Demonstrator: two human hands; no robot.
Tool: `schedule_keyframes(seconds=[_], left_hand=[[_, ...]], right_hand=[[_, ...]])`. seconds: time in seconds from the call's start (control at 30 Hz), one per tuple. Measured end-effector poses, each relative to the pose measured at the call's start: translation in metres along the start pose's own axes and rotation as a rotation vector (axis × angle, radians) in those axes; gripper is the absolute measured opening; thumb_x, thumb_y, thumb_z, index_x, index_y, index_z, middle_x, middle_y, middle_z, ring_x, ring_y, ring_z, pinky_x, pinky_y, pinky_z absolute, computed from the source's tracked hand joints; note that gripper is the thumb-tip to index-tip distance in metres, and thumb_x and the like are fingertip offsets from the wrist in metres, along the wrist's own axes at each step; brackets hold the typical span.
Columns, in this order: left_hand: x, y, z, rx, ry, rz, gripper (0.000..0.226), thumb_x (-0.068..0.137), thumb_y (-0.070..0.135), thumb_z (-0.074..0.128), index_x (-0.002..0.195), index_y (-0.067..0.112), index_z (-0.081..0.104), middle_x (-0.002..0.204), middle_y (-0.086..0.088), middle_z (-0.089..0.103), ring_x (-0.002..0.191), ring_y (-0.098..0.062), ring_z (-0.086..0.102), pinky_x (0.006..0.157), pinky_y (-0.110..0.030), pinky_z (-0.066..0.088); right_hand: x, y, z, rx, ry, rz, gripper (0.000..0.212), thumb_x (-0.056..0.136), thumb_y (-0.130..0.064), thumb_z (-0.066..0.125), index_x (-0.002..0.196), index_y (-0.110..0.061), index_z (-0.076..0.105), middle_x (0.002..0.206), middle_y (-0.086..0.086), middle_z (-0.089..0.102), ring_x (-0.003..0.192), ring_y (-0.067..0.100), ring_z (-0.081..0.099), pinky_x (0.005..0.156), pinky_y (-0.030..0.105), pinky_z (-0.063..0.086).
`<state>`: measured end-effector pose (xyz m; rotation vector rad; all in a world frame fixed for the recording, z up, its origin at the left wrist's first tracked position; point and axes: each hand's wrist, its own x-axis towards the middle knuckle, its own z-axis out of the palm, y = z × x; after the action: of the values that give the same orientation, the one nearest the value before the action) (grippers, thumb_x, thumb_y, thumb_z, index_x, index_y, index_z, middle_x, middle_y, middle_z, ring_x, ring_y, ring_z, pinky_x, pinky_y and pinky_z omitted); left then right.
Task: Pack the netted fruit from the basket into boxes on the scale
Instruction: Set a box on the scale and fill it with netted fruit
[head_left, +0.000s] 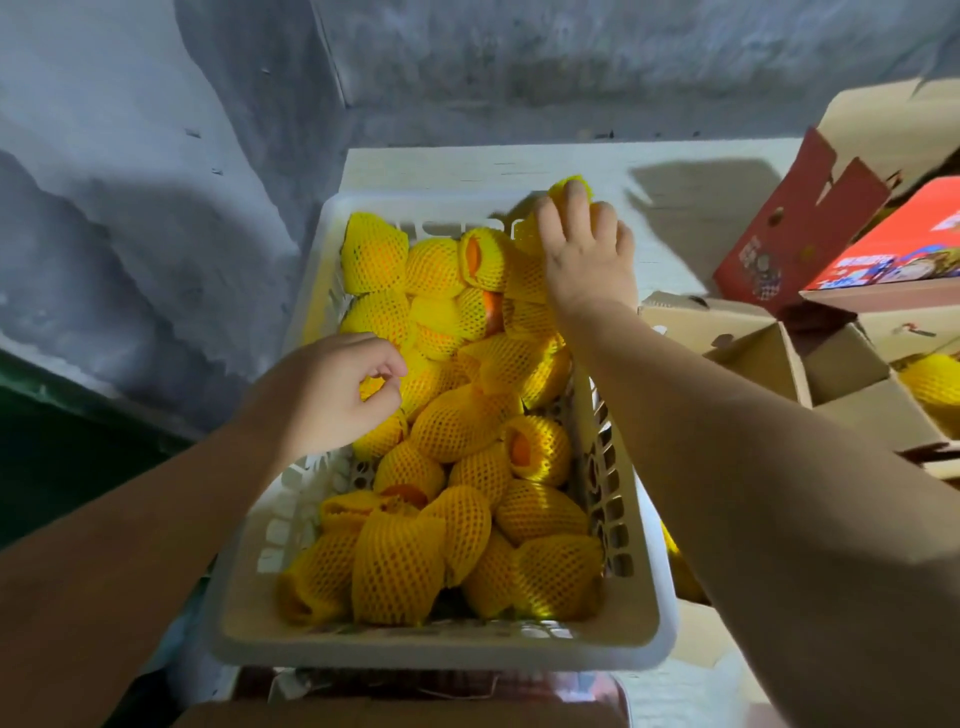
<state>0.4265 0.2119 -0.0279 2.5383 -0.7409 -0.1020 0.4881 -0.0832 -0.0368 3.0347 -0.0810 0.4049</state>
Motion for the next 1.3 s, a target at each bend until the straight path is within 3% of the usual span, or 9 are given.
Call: schedule_keyframes(seconds=[0.17, 0.37, 0.5, 0.73, 0.83, 0.93, 1.0, 1.17, 1.3], left_hand=[[0.000, 0.002, -0.001, 0.021, -0.008, -0.009, 0.044, 0.084, 0.046, 0.048, 0.101, 0.017, 0.077, 0.095, 0.005, 0.070, 0.086, -0.016, 0.062, 0.073, -0.043, 0.057], [0.001, -0.001, 0.001, 0.055, -0.006, 0.027, 0.042, 0.083, 0.043, 0.048, 0.098, 0.017, 0.078, 0.085, 0.009, 0.064, 0.077, -0.017, 0.059, 0.066, -0.039, 0.054], [0.003, -0.001, 0.001, 0.055, -0.004, 0.034, 0.045, 0.084, 0.046, 0.047, 0.097, 0.015, 0.078, 0.083, 0.008, 0.063, 0.078, -0.019, 0.060, 0.065, -0.038, 0.052], [0.004, 0.001, 0.001, 0.099, -0.004, 0.020, 0.038, 0.086, 0.045, 0.051, 0.094, 0.017, 0.076, 0.077, 0.012, 0.058, 0.076, -0.023, 0.062, 0.065, -0.040, 0.054], [-0.005, 0.007, -0.001, 0.090, -0.054, -0.049, 0.022, 0.092, 0.030, 0.062, 0.103, 0.017, 0.076, 0.090, 0.004, 0.070, 0.089, -0.025, 0.069, 0.075, -0.040, 0.056], [-0.025, 0.024, -0.004, -0.099, -0.097, -0.153, 0.022, 0.098, 0.007, 0.067, 0.119, 0.010, 0.074, 0.116, -0.005, 0.074, 0.111, -0.022, 0.068, 0.096, -0.037, 0.054], [-0.043, 0.043, -0.009, -0.245, -0.051, -0.243, 0.031, 0.101, 0.009, 0.064, 0.132, 0.013, 0.067, 0.130, -0.003, 0.069, 0.121, -0.019, 0.064, 0.101, -0.032, 0.049], [-0.094, 0.106, -0.030, -0.759, 0.037, -0.407, 0.088, 0.091, 0.063, 0.068, 0.161, 0.039, 0.022, 0.147, 0.012, 0.048, 0.123, -0.010, 0.062, 0.101, -0.033, 0.053], [-0.142, 0.154, -0.056, -1.250, 0.276, -0.453, 0.075, 0.080, 0.054, 0.084, 0.142, 0.036, 0.047, 0.132, 0.012, 0.070, 0.116, -0.016, 0.073, 0.098, -0.043, 0.057]], right_hand=[[0.000, -0.001, -0.001, 0.099, 0.075, 0.031, 0.076, 0.085, 0.008, 0.059, 0.152, -0.012, 0.029, 0.147, 0.022, 0.031, 0.122, 0.043, 0.040, 0.100, 0.049, 0.048], [-0.002, 0.000, -0.004, 0.188, 0.069, 0.038, 0.071, 0.083, 0.022, 0.047, 0.141, -0.017, 0.031, 0.170, 0.022, -0.004, 0.153, 0.052, 0.011, 0.112, 0.053, 0.042], [-0.003, 0.001, -0.012, 0.238, 0.018, -0.025, 0.082, 0.079, 0.023, 0.048, 0.148, -0.016, 0.030, 0.150, 0.020, 0.031, 0.127, 0.048, 0.043, 0.098, 0.050, 0.044], [-0.010, 0.007, -0.023, 0.480, 0.005, -0.072, 0.081, 0.084, 0.006, 0.067, 0.152, -0.023, 0.034, 0.135, 0.017, 0.033, 0.116, 0.042, 0.048, 0.086, 0.046, 0.049], [-0.023, 0.005, -0.029, 0.528, -0.049, -0.148, 0.081, 0.080, -0.002, 0.073, 0.147, -0.025, 0.034, 0.131, 0.014, 0.033, 0.099, 0.045, 0.059, 0.079, 0.045, 0.051], [-0.047, 0.000, -0.034, 0.590, -0.108, -0.197, 0.085, 0.078, -0.006, 0.077, 0.148, -0.024, 0.033, 0.134, 0.012, 0.034, 0.110, 0.045, 0.057, 0.091, 0.047, 0.052], [-0.069, -0.007, -0.045, 0.747, -0.073, -0.136, 0.085, 0.080, -0.004, 0.078, 0.150, -0.020, 0.032, 0.136, 0.012, 0.035, 0.121, 0.037, 0.053, 0.100, 0.042, 0.047], [-0.121, -0.065, -0.127, 1.072, -0.050, -0.258, 0.078, 0.081, -0.007, 0.084, 0.144, -0.004, 0.037, 0.136, 0.014, 0.047, 0.120, 0.024, 0.049, 0.105, 0.036, 0.042], [-0.179, -0.096, -0.205, 0.907, -0.151, -0.482, 0.081, 0.086, -0.027, 0.083, 0.155, -0.014, 0.043, 0.133, 0.016, 0.059, 0.118, 0.028, 0.056, 0.107, 0.040, 0.042]])
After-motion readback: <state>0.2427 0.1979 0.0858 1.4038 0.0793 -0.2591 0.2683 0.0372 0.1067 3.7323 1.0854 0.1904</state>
